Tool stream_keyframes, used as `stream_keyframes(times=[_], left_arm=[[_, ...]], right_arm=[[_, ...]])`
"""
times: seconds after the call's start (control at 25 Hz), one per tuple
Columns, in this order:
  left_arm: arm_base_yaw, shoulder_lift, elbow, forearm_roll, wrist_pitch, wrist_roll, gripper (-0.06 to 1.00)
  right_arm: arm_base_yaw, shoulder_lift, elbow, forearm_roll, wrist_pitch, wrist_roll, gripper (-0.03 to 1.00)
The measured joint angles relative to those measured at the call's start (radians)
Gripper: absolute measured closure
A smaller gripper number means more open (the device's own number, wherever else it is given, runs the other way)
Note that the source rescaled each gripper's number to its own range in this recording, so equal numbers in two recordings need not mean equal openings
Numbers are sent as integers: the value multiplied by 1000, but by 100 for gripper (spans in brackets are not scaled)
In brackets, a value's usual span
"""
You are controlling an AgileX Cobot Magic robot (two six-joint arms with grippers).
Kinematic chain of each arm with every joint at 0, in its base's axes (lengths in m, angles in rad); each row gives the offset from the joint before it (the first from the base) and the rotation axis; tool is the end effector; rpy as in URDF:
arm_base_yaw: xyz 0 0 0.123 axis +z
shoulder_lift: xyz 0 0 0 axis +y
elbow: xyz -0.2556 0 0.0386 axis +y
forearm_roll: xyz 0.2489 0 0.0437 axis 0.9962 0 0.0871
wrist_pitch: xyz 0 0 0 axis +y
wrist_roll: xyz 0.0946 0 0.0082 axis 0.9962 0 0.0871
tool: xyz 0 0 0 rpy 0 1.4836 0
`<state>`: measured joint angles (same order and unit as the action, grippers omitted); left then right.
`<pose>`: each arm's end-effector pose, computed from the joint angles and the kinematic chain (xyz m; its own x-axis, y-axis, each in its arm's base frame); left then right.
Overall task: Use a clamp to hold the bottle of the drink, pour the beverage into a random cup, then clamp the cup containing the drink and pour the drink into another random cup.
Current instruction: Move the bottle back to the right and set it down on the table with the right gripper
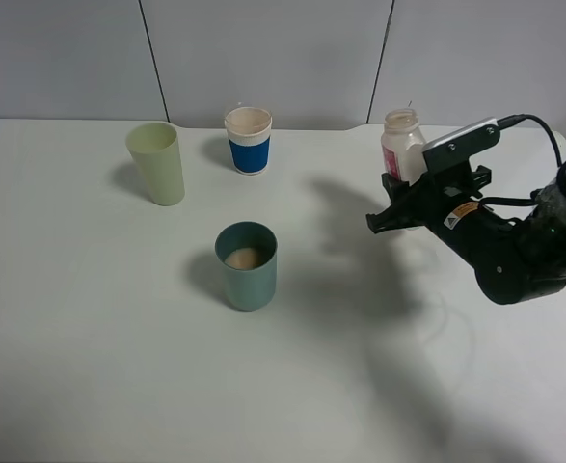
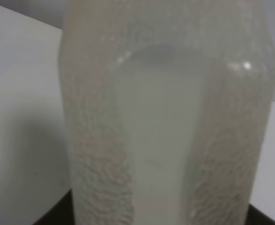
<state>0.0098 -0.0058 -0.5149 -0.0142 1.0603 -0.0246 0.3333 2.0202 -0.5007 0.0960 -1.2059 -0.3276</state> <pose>0.0237 -0.0009 0.2803 -0.4369 -0.0358 -0.8988 -0.0124 0.9994 -0.0338 0.2809 0.0883 0.0687 -0.1341 -0.3511 -0.9267 -0.2948 0.9069 -0.3010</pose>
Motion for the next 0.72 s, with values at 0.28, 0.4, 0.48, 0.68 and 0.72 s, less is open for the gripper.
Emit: stream_keyframes(times=[0.28, 0.4, 0.48, 0.68, 0.72], left_arm=[[0, 0, 0, 0, 0, 0, -6], [0, 0, 0, 0, 0, 0, -6], [0, 0, 0, 0, 0, 0, -6], [0, 0, 0, 0, 0, 0, -6], [0, 0, 0, 0, 0, 0, -6]], right_arm=[[0, 93, -73, -54, 0, 7, 93], [0, 113, -96, -61, 0, 8, 93], [0, 121, -125, -61, 0, 8, 93], [-17, 160, -175, -62, -3, 8, 93], [-18, 170, -185, -62, -11, 9, 93]])
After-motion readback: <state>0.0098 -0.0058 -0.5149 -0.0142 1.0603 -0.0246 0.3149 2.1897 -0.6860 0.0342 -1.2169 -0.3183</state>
